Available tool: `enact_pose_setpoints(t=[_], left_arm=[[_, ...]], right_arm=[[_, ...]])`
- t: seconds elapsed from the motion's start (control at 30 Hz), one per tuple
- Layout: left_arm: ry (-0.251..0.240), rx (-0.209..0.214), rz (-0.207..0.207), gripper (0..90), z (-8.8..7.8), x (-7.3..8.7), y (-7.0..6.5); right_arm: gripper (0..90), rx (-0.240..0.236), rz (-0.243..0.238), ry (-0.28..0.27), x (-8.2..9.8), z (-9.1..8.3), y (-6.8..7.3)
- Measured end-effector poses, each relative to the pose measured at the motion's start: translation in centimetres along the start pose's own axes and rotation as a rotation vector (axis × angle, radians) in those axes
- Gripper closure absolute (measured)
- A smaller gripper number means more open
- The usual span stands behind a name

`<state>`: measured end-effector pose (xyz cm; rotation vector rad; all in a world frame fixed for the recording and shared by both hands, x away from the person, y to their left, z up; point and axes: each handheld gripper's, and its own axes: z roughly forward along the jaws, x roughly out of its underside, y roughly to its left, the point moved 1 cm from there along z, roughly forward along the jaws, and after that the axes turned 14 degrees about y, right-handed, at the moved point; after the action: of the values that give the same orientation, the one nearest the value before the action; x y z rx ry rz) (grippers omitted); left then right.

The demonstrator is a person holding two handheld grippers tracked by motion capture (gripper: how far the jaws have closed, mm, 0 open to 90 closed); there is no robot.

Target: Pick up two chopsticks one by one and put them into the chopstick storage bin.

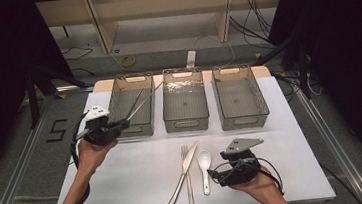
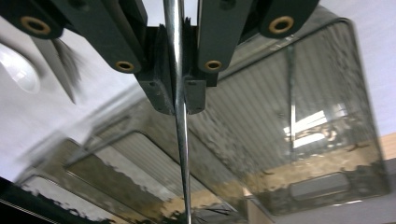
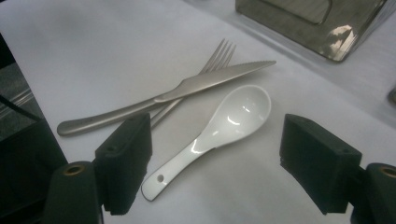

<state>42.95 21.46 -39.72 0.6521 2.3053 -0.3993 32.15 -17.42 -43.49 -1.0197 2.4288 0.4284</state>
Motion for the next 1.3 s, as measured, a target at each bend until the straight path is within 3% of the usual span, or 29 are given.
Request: enact_pose_setpoints(t=[0.4,0.6,0.87,1.3], left_arm=[[0.006,-0.089,-0.124,83.1,1.7,-1.8,3.1],[0.025,-0.106,-0.170,83.0,3.0,-2.3,4.3],[0.068,-0.128,-0.228,83.0,4.7,-2.7,5.2],[0.119,-0.152,-0.272,82.4,6.2,-3.4,5.5]], right_arm=[[24.7,0.010,0.008,0.019,0.5,0.2,0.3],[24.3,0.007,0.007,0.024,0.6,0.2,0.3],[23.0,0.001,0.005,0.023,0.6,0.1,0.4],[20.9,-0.013,0.005,0.014,0.7,-0.1,0.5]])
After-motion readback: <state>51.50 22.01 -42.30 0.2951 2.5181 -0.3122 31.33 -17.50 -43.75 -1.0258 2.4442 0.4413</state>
